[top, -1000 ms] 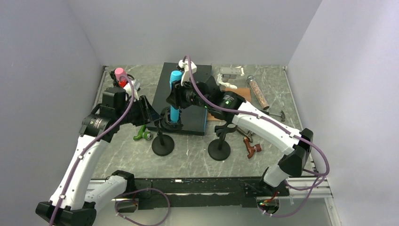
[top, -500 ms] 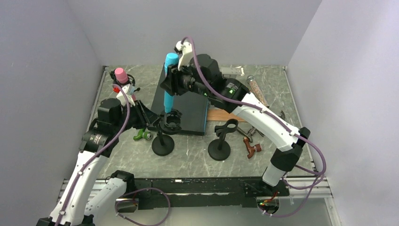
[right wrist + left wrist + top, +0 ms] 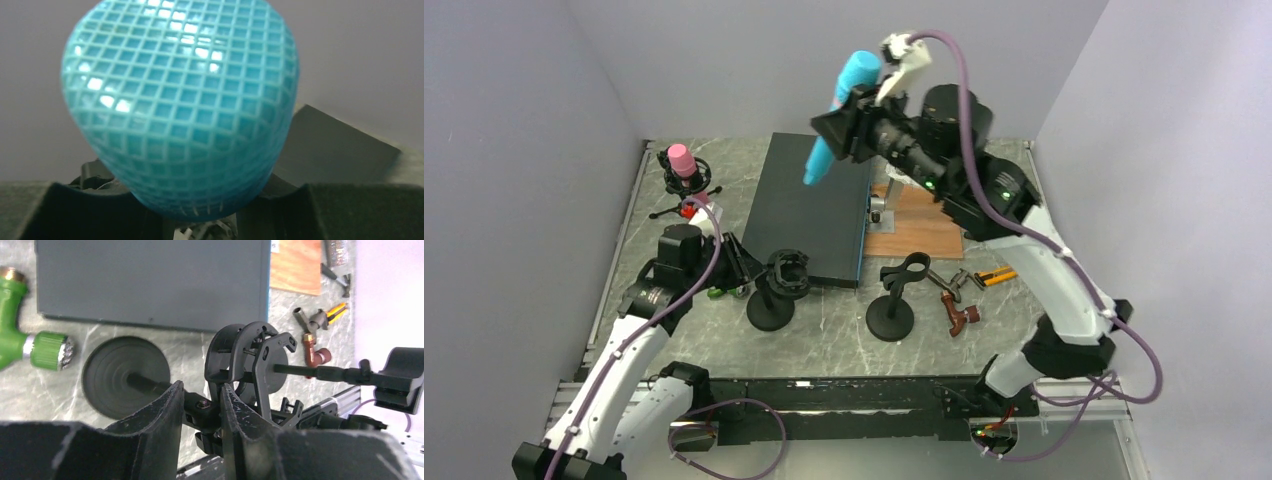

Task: Remove the microphone from the stand

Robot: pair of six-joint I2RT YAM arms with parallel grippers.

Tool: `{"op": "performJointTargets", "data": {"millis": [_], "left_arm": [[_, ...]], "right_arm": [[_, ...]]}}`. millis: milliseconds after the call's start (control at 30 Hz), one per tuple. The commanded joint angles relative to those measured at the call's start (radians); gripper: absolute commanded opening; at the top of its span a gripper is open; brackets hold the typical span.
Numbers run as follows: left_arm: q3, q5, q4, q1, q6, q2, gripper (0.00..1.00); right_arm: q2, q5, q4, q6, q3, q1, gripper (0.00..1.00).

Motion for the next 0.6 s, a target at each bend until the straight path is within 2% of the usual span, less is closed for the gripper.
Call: {"op": "performJointTargets", "data": {"millis": [0,100,133,300,367,467,567], "left_arm": [[-0.07,-0.068,-0.153,0.003,0.029,0.033,0.14],[-0.062,-0.085,-0.161,0.004,0.036,0.044,0.17],[-0.048,-0.085,-0.17,0.005,0.035,0.049,0.22],[0.064,-0.088,-0.214,0.005,0.029,0.033,0.69],[0.117,-0.1,-0.231,0.005,0.031,0.018,0.81],[0.204,-0.117,-0.269,0.005,0.042,0.018,0.89],[0.286,-0.119,-0.306,0.005,0.057,0.031,0.91]], "right_arm": [[-0.163,0.099,0.022,-0.024,-0.111,-0.058,0.0],[-0.247,0.13,-0.014,-0.02,-0.209,-0.108,0.0],[-0.275,0.148,-0.026,-0.025,-0.243,-0.114,0.0],[-0.382,0.307,-0.126,-0.076,-0.333,-0.123,0.0],[-0.415,0.42,-0.175,-0.086,-0.355,-0.125,0.0],[-0.454,0.583,-0.259,-0.076,-0.379,-0.125,0.0],[-0.48,0.666,-0.322,-0.061,-0.408,-0.128,0.0]]}}
